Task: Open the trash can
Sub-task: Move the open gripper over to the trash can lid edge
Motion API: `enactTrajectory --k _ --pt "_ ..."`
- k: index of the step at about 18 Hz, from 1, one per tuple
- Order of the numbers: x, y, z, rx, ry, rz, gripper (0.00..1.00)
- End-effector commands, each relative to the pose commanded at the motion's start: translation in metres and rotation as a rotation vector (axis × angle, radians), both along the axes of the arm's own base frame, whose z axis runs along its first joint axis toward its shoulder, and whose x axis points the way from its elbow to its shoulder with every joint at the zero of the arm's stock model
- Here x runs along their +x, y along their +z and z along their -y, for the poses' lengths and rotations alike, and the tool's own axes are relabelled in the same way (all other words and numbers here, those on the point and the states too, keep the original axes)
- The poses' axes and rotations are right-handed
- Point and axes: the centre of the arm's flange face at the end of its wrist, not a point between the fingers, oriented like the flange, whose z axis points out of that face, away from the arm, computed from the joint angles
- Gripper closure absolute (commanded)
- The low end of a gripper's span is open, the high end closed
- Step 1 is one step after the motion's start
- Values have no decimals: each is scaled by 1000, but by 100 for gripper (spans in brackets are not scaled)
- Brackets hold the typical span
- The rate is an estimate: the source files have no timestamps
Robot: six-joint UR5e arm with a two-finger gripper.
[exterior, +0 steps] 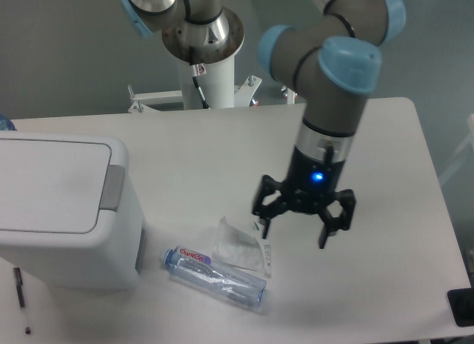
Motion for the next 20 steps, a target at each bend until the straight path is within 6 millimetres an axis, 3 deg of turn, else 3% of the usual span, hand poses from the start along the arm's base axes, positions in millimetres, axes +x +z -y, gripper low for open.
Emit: enactTrajectory --k 3,7,12,16,20 --pt "33 23 -6 40 -30 15 0" --pt "73 38 -21 50 -38 41 0" --pt "110 39 -29 -15 -47 132 0" --pt "119 42 -24 -72 -45 190 0" --pt "127 28 -30 -129 -45 221 0"
